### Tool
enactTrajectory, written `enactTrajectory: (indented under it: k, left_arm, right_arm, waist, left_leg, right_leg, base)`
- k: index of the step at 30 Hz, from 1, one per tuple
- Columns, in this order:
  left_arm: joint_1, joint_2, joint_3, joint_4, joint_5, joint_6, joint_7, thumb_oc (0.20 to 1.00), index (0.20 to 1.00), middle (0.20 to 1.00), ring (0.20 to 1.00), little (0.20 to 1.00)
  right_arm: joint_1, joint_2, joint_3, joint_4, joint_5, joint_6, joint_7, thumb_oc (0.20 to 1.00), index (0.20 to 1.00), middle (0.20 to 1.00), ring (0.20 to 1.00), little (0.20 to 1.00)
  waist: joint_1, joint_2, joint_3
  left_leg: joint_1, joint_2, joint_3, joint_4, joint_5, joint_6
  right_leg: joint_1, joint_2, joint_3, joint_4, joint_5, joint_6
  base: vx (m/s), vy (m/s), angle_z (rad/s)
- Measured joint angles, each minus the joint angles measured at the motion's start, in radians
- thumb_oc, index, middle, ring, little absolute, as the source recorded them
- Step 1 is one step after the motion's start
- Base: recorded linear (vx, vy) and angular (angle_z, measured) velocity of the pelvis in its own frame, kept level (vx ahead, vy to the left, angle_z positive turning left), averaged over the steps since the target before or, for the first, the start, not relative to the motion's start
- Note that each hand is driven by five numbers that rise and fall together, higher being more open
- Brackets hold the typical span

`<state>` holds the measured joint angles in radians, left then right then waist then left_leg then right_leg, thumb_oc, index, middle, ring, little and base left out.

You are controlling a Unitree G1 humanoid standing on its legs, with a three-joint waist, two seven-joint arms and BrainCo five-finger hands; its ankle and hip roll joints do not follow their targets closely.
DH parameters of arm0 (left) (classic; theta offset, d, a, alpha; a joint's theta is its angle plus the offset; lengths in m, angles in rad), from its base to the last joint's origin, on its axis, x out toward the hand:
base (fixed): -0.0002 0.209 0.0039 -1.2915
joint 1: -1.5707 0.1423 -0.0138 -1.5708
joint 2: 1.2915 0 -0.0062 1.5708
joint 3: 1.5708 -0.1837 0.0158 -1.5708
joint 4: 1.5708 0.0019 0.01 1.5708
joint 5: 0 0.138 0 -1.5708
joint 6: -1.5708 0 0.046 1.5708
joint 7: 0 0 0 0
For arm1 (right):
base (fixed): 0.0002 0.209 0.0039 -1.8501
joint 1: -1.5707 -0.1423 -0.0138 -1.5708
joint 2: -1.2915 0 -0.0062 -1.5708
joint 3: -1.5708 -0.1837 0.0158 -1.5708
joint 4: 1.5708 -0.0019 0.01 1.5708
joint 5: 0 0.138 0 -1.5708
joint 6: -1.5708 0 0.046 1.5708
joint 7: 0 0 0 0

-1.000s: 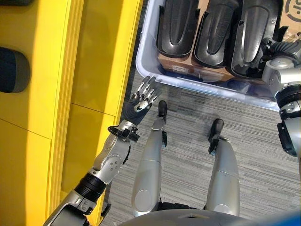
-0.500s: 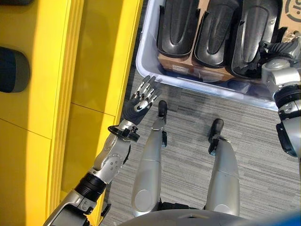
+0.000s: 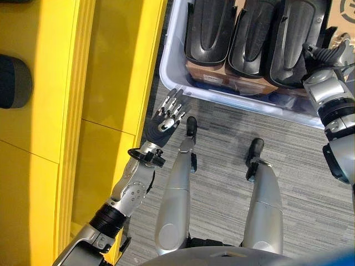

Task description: Move parts from the plastic box to the shelf.

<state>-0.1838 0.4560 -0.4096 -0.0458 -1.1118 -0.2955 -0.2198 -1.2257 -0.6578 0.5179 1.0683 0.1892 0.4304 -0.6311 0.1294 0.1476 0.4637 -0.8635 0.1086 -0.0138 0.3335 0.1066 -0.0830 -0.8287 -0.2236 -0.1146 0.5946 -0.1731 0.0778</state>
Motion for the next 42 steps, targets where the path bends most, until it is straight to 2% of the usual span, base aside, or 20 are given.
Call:
enactTrajectory:
  k: [9, 25, 28, 29, 30, 36, 38, 42]
  left_arm:
    - [-0.006, -0.006, 0.000, 0.001, 0.000, 0.000, 0.003, 1.000, 1.000, 1.000, 1.000, 1.000]
    - [-0.006, -0.010, 0.001, 0.001, -0.005, -0.004, 0.000, 1.000, 1.000, 1.000, 1.000, 1.000]
    - [-0.004, -0.011, 0.000, 0.001, -0.006, -0.005, -0.002, 1.000, 1.000, 1.000, 1.000, 1.000]
    - [-0.004, -0.011, 0.000, 0.001, -0.006, -0.007, -0.003, 1.000, 1.000, 1.000, 1.000, 1.000]
    - [-0.004, -0.013, -0.002, 0.001, -0.006, -0.019, -0.003, 1.000, 1.000, 1.000, 1.000, 1.000]
    - [-0.002, -0.022, -0.002, 0.002, -0.005, -0.028, -0.003, 1.000, 1.000, 1.000, 1.000, 1.000]
    - [0.001, -0.028, -0.001, 0.002, -0.005, -0.031, -0.003, 1.000, 1.000, 1.000, 1.000, 1.000]
    - [0.007, -0.060, 0.000, 0.004, -0.005, -0.044, -0.003, 1.000, 1.000, 1.000, 1.000, 1.000]
  right_arm:
    - [-0.028, 0.001, -0.024, 0.022, 0.043, -0.034, 0.000, 0.200, 0.200, 0.200, 0.200, 0.200]
    - [-0.018, 0.013, -0.026, 0.029, 0.023, -0.046, -0.007, 0.200, 0.200, 0.200, 0.200, 0.200]
    - [0.011, 0.017, -0.029, 0.029, 0.023, -0.070, -0.024, 0.200, 0.200, 0.200, 0.200, 0.200]
    - [0.019, 0.019, -0.032, 0.029, 0.024, -0.083, -0.031, 0.200, 0.200, 0.200, 0.200, 0.200]
    - [0.044, 0.027, -0.046, 0.030, 0.037, -0.148, -0.056, 0.200, 0.200, 0.200, 0.200, 0.200]
    - [0.154, 0.098, -0.126, -0.024, 0.058, -0.365, -0.163, 0.200, 0.200, 0.200, 0.200, 0.200]
    - [0.211, 0.131, -0.154, -0.078, 0.047, -0.418, -0.193, 0.200, 0.200, 0.200, 0.200, 0.200]
    - [0.318, 0.179, -0.158, -0.229, 0.008, -0.459, -0.220, 0.200, 0.200, 0.200, 0.200, 0.200]
  waist:
    - [0.000, -0.011, -0.007]
    - [0.002, -0.008, -0.009]
    - [0.008, -0.001, -0.013]
    - [0.010, 0.001, -0.015]
    - [0.015, 0.001, -0.015]
    - [0.011, 0.004, -0.014]
    - [0.003, 0.008, -0.012]
    - [-0.006, 0.018, -0.005]
  left_leg:
    - [-0.024, 0.000, -0.001, 0.002, 0.004, 0.001]
    - [-0.008, 0.002, 0.003, -0.005, 0.015, 0.002]
    - [0.013, 0.005, 0.006, -0.018, 0.016, 0.002]
    - [0.017, 0.007, 0.006, -0.018, 0.016, 0.002]
    - [0.028, 0.010, 0.010, -0.022, 0.016, 0.000]
    - [0.091, 0.015, 0.038, -0.054, 0.016, 0.002]
    - [0.115, 0.015, 0.045, -0.062, 0.015, 0.003]
    - [0.177, 0.014, 0.063, -0.092, 0.016, 0.006]
  right_leg:
    - [-0.029, -0.002, 0.000, 0.017, -0.002, -0.003]
    - [-0.020, -0.001, 0.001, 0.014, 0.001, -0.006]
    - [-0.004, 0.002, 0.001, 0.004, 0.002, -0.007]
    - [0.001, 0.004, 0.001, 0.001, 0.002, -0.007]
    - [0.012, 0.006, 0.001, -0.006, 0.007, -0.006]
    - [0.060, 0.011, 0.018, -0.045, 0.028, 0.004]
    - [0.083, 0.011, 0.020, -0.060, 0.033, 0.007]
    - [0.137, 0.011, 0.029, -0.094, 0.044, 0.012]
  base:
    - [0.00, 0.000, 0.00]
    - [0.00, 0.000, 0.00]
    - [-0.01, -0.009, -0.01]
    - [-0.03, -0.021, -0.07]
    - [-0.02, -0.011, -0.08]
    - [-0.03, -0.004, -0.10]
    - [-0.03, -0.003, -0.08]
    - [-0.02, 0.011, -0.08]
